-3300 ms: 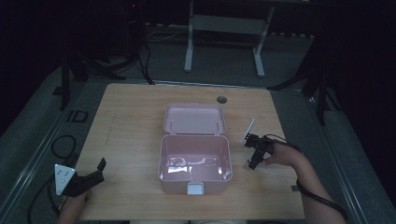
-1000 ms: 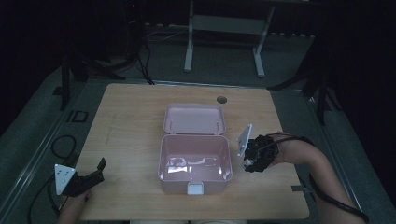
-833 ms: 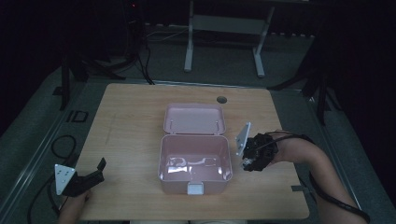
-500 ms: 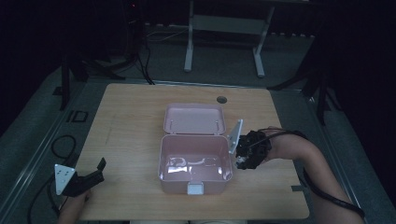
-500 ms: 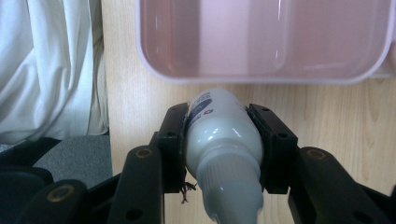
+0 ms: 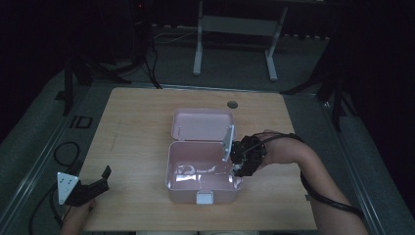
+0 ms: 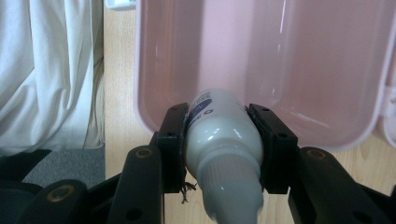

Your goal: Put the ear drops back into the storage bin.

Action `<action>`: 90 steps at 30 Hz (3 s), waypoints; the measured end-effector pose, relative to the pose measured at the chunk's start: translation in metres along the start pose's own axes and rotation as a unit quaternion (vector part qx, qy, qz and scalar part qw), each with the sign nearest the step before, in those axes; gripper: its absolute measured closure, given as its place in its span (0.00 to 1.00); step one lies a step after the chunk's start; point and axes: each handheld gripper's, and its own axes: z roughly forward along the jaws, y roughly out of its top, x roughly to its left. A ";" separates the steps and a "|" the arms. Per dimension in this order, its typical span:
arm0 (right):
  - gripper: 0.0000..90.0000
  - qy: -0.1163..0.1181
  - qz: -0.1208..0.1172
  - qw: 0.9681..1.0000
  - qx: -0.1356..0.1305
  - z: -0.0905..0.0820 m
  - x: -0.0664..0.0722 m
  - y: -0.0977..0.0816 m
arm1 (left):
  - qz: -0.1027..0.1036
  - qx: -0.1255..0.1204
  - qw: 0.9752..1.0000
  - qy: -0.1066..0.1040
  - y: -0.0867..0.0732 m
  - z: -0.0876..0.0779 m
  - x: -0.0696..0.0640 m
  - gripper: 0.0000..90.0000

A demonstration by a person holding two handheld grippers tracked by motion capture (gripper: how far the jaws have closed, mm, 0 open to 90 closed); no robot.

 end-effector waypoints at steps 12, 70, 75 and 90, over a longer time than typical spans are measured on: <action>0.66 0.022 -0.002 0.999 0.033 0.034 -0.011 0.019 | 0.001 0.001 1.000 -0.001 0.000 0.000 0.000 0.00; 0.66 0.058 0.016 0.989 0.133 0.133 -0.029 0.039 | 0.000 0.002 1.000 -0.005 0.000 0.000 0.001 0.00; 0.66 0.058 0.019 0.989 0.135 0.133 -0.029 0.040 | 0.000 0.001 1.000 -0.005 0.000 0.000 0.001 0.00; 0.54 0.030 0.022 0.995 0.091 0.094 -0.027 0.039 | 0.000 0.002 1.000 -0.004 0.000 0.000 0.001 0.00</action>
